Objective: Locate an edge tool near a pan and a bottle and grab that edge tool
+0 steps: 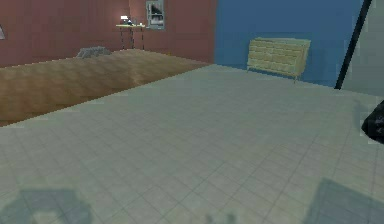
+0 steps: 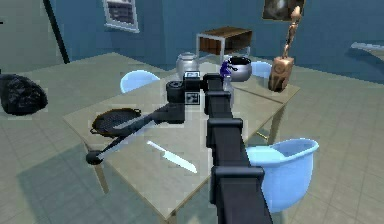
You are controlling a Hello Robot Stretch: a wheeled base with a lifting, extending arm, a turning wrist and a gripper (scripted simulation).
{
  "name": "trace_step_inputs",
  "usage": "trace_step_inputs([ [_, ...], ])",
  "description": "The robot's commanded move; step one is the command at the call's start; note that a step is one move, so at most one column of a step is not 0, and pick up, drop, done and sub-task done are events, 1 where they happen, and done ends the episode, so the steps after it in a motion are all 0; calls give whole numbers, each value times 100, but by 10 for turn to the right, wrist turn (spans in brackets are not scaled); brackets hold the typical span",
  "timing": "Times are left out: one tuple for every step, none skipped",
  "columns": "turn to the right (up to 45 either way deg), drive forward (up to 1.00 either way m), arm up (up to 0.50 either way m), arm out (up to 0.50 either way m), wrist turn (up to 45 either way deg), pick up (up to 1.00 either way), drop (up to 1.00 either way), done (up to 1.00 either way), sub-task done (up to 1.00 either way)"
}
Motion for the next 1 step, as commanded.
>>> trace_step_inputs([
  [0,0,0,0,450,0,0,0,0],
])
